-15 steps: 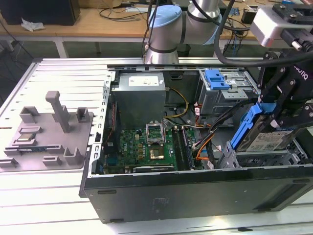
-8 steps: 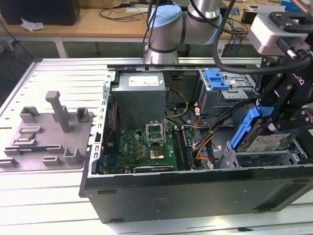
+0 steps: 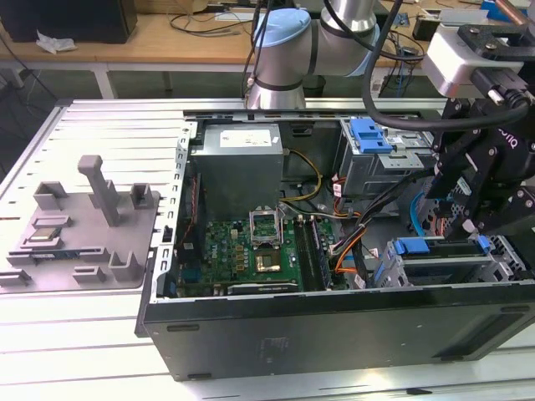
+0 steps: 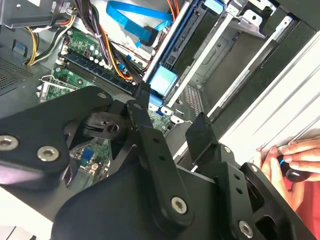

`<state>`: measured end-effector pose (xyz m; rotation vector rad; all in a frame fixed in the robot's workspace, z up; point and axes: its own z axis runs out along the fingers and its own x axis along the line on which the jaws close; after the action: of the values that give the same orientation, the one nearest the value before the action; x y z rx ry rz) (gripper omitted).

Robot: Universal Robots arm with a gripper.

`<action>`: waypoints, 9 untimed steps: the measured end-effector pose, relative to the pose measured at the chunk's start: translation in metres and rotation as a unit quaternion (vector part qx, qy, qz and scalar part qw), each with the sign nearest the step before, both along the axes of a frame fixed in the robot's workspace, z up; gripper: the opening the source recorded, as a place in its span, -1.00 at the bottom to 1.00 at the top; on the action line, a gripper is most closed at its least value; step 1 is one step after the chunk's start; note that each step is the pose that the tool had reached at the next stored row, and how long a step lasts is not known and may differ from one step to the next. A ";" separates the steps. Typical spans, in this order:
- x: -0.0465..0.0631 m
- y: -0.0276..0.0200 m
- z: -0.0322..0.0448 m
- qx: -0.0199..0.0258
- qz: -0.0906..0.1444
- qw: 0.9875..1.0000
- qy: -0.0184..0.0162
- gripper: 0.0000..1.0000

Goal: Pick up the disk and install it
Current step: 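Insert the disk into the insertion slot, then insert the first disk wire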

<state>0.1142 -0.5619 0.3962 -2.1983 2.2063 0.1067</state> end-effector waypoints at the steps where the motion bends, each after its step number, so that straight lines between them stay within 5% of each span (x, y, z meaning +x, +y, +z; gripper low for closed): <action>1: 0.000 0.0000 0.0000 0.000 0.000 1.000 0.000 0.13; 9: 0.000 0.0000 -0.0008 0.000 0.000 1.000 0.000 0.13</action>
<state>0.1143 -0.5619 0.3954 -2.1983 2.2063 0.1068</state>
